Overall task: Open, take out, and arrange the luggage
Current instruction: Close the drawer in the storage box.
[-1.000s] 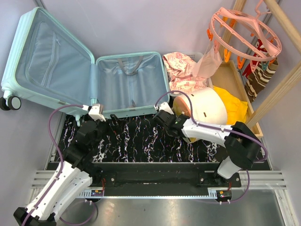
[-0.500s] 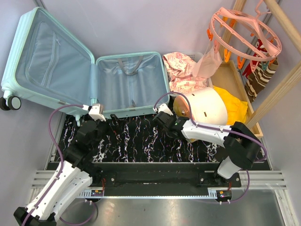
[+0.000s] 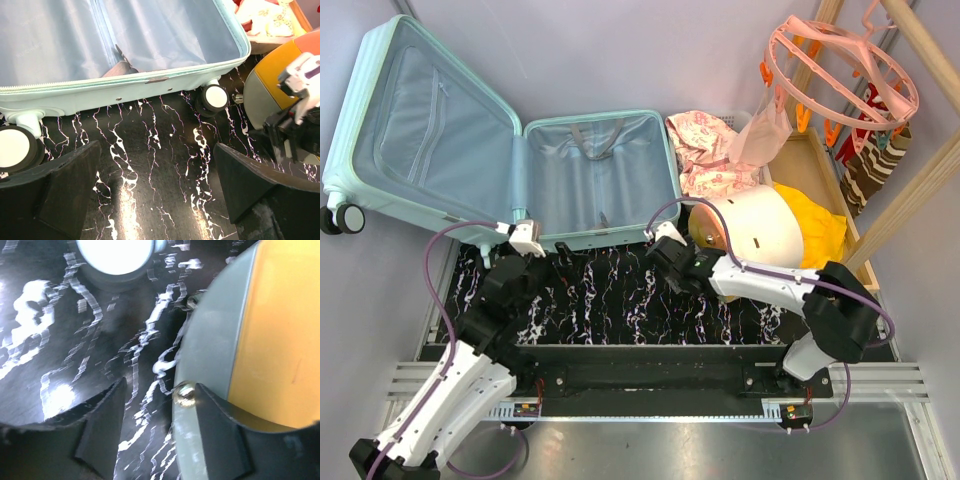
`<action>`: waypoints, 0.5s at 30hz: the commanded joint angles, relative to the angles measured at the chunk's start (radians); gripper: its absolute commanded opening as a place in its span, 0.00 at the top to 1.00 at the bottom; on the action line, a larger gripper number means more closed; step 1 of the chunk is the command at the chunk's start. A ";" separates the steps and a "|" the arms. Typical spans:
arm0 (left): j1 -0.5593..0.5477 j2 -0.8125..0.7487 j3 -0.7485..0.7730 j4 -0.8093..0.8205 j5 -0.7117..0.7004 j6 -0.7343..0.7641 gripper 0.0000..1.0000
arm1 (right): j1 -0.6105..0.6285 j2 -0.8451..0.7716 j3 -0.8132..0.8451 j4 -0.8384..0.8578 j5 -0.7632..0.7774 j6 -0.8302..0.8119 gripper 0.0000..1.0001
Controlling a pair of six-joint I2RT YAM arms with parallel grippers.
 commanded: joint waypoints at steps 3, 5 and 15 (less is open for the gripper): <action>0.006 0.037 0.042 0.081 0.026 -0.015 0.01 | 0.048 -0.102 0.095 -0.011 -0.259 0.003 0.31; 0.006 0.048 0.048 0.087 0.025 -0.021 0.01 | 0.065 -0.099 0.126 0.002 -0.296 0.002 0.31; 0.019 0.201 0.279 0.076 0.014 0.040 0.01 | 0.020 -0.151 0.319 0.062 -0.426 0.034 0.27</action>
